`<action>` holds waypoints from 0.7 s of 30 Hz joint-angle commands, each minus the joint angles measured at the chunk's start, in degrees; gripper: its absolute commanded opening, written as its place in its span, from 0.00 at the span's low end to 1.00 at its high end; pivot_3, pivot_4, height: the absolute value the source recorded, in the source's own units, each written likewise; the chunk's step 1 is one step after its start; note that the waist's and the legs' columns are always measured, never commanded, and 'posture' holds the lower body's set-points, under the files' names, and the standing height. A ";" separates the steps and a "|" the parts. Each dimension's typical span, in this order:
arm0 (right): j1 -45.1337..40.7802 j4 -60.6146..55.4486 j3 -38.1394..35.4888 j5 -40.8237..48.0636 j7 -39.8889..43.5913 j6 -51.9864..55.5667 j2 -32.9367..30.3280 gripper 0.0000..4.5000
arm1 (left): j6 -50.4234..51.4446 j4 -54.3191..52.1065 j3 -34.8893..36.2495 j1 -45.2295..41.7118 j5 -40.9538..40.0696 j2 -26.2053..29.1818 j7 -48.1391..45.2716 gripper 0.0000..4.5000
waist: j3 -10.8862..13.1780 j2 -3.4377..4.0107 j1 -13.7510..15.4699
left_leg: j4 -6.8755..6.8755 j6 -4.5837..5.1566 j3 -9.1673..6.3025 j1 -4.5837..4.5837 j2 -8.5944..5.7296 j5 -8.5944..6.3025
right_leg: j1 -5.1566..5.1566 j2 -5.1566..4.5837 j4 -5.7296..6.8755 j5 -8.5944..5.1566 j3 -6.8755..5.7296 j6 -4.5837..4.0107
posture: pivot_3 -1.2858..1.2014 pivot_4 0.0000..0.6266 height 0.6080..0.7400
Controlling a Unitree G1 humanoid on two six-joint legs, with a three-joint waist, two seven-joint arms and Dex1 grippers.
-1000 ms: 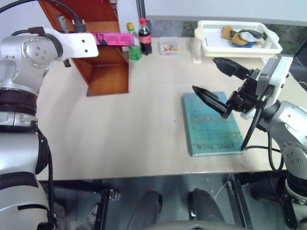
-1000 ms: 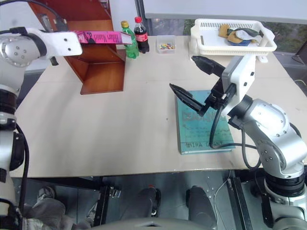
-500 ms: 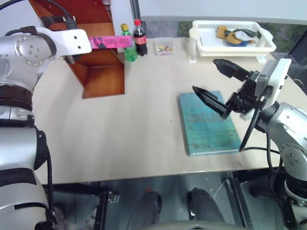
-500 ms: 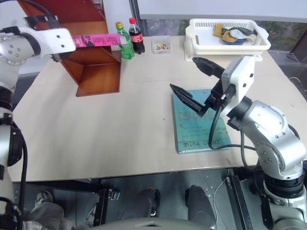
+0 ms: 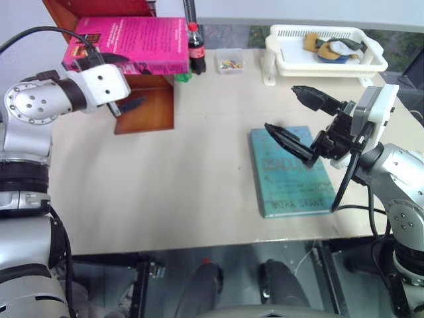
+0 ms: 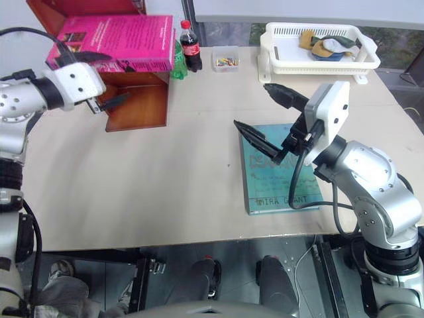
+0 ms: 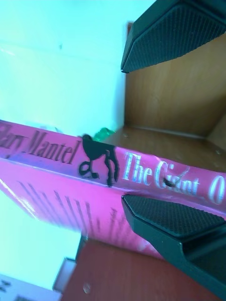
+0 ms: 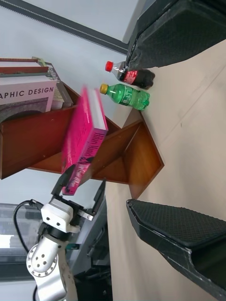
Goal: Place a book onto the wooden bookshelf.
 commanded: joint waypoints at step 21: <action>0.54 -1.91 -2.28 0.62 -0.10 -0.20 -1.28 1.00 | 14.32 -15.72 7.11 4.76 -16.34 -9.06 0.92 0.01 | -0.01 0.02 -0.08 | -0.03 0.01 -0.02 -0.03 -0.01 -0.01 | 0.04 -0.02 -0.14 0.00 -0.03 0.00 | 0.52 0.24 1.00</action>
